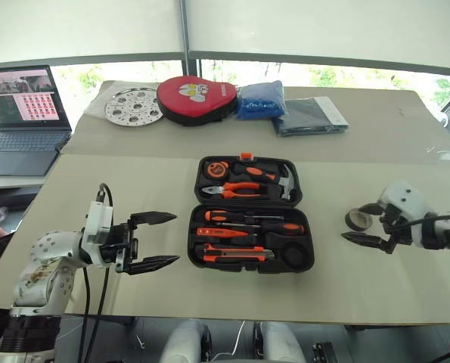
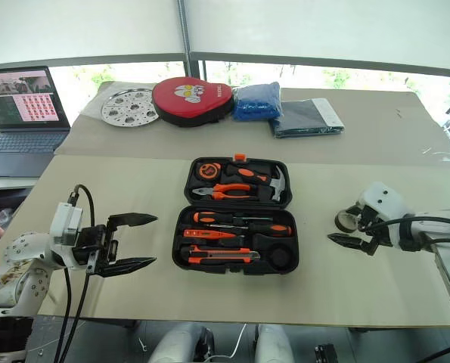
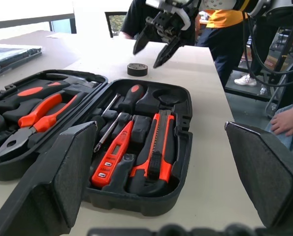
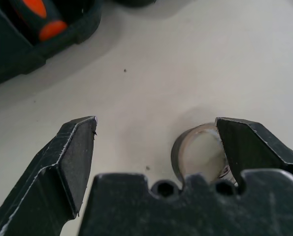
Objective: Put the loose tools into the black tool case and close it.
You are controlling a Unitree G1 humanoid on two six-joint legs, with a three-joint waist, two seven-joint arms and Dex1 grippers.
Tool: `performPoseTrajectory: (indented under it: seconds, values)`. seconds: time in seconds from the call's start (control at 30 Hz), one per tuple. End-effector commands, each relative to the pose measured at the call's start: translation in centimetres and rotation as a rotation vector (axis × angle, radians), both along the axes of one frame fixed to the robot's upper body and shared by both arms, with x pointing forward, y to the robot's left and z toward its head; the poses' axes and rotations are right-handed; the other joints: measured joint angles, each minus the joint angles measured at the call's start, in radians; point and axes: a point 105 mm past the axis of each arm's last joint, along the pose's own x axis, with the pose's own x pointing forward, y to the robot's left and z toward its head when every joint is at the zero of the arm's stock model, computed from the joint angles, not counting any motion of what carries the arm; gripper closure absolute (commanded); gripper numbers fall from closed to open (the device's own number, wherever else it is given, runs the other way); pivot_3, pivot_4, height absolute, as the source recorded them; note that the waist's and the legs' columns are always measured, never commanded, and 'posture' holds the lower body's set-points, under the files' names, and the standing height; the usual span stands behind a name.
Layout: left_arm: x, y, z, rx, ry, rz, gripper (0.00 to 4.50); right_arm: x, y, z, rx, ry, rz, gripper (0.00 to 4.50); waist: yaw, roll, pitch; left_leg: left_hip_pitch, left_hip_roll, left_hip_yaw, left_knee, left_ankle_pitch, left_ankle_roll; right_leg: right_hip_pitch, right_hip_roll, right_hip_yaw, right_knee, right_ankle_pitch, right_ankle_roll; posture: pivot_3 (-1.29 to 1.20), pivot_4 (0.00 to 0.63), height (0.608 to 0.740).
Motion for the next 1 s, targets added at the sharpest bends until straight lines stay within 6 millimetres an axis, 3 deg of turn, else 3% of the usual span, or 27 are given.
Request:
performPoseTrajectory:
  seconds: [0.03, 0.37, 0.47, 0.53, 0.63, 0.77, 0.9, 1.0]
  values:
    - [-0.1, -0.7, 1.1, 0.002, -0.067, -0.022, 0.00, 0.7, -1.2, -0.2, -0.060, 0.024, -0.033, 1.02, -0.004, 0.000, 0.000, -0.001, 0.000, 0.001, 0.001, 0.000, 0.001, 0.000, 0.000, 0.000, 0.000, 0.000, 0.001, 0.00, 0.150, 0.740]
    - [0.2, -1.2, 1.4, 0.000, -0.089, -0.051, 0.00, 2.2, -2.6, -2.3, -0.085, 0.045, -0.036, 4.38, -0.012, -0.001, 0.000, 0.003, 0.000, 0.003, 0.000, 0.000, 0.000, 0.002, 0.000, 0.002, 0.001, 0.001, 0.003, 0.00, 0.150, 0.740]
    - [0.1, -1.0, 1.1, 0.004, -0.088, -0.051, 0.00, 2.6, -2.8, -1.6, -0.074, 0.001, -0.011, 4.48, -0.016, -0.001, 0.000, 0.005, 0.000, 0.004, 0.001, 0.000, 0.000, 0.002, 0.000, 0.003, 0.001, 0.001, 0.003, 0.00, 0.150, 0.740]
    - [0.1, -0.8, 0.8, 0.011, -0.084, -0.046, 0.00, 2.6, -1.9, -0.4, -0.048, -0.033, 0.068, 4.48, -0.017, -0.001, 0.000, 0.005, 0.000, 0.005, 0.001, 0.000, 0.000, 0.002, 0.000, 0.003, 0.001, 0.001, 0.003, 0.00, 0.150, 0.740]
    - [-0.1, -0.5, 0.4, 0.024, -0.075, -0.041, 0.00, 1.7, 2.0, 2.2, 0.096, -0.038, 0.235, 4.48, -0.020, 0.000, 0.000, 0.005, 0.000, 0.005, 0.000, 0.000, 0.000, 0.001, 0.000, 0.004, 0.001, 0.001, 0.003, 0.00, 0.150, 0.740]
    - [-0.2, 0.0, -0.1, 0.041, -0.068, -0.032, 0.00, -1.2, 8.2, 4.3, 0.272, 0.125, 0.382, 4.48, -0.030, 0.000, 0.001, 0.005, 0.002, 0.005, 0.000, 0.001, -0.001, 0.000, 0.000, 0.004, 0.002, 0.001, 0.003, 0.00, 0.150, 0.740]
    - [-0.2, -0.1, -0.3, 0.045, -0.067, -0.029, 0.00, -3.9, 12.7, 3.7, 0.327, 0.269, 0.457, 4.48, -0.027, 0.000, 0.001, 0.004, 0.002, 0.003, -0.001, 0.000, -0.002, 0.000, -0.002, 0.002, 0.002, 0.001, 0.003, 0.00, 0.150, 0.740]
    - [-0.4, -0.3, -0.4, 0.049, -0.064, -0.033, 0.00, -4.7, 14.1, 2.3, 0.304, 0.334, 0.448, 4.48, -0.018, 0.000, 0.001, 0.003, 0.002, 0.001, 0.000, -0.002, -0.001, 0.000, -0.005, 0.000, 0.001, 0.001, 0.002, 0.00, 0.150, 0.740]
